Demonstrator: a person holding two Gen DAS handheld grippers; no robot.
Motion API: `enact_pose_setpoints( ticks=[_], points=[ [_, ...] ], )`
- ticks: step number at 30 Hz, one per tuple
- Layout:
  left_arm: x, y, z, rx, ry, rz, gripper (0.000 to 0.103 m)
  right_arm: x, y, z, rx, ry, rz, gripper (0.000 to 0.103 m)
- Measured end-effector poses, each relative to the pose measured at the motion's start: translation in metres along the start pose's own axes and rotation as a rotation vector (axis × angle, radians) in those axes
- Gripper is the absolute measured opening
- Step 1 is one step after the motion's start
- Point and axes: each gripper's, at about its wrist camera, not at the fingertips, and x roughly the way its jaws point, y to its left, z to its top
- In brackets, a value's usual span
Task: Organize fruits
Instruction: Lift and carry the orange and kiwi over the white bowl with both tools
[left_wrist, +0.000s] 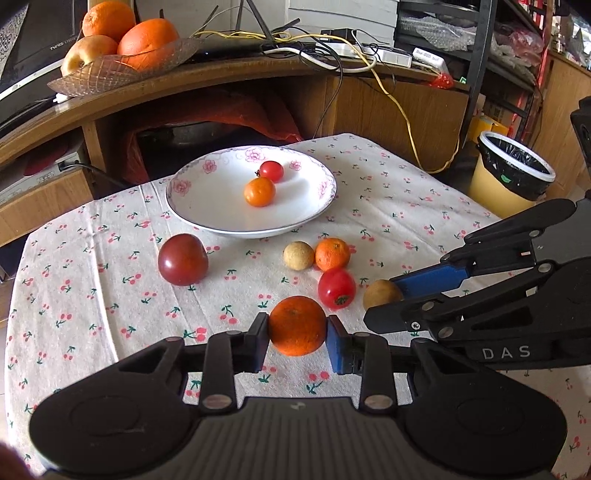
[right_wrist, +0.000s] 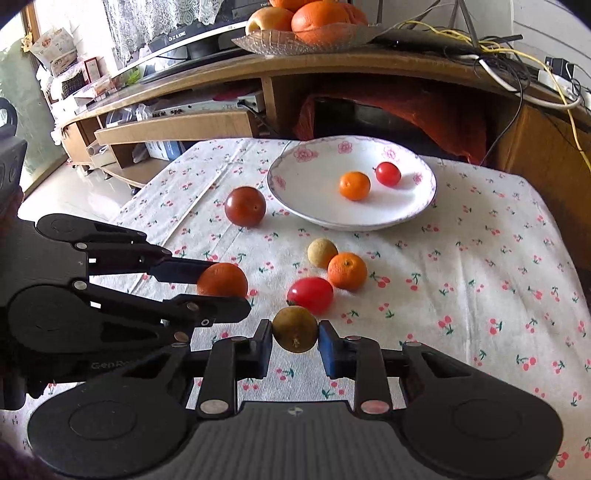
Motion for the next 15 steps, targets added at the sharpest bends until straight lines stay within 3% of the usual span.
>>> enact_pose_setpoints(
  ticks=[15],
  points=[
    [0.000, 0.013, 0.040, -0.045, -0.098, 0.049, 0.039, -0.005, -0.010, 0.036, 0.016, -0.111, -0.031, 0.024]
  ],
)
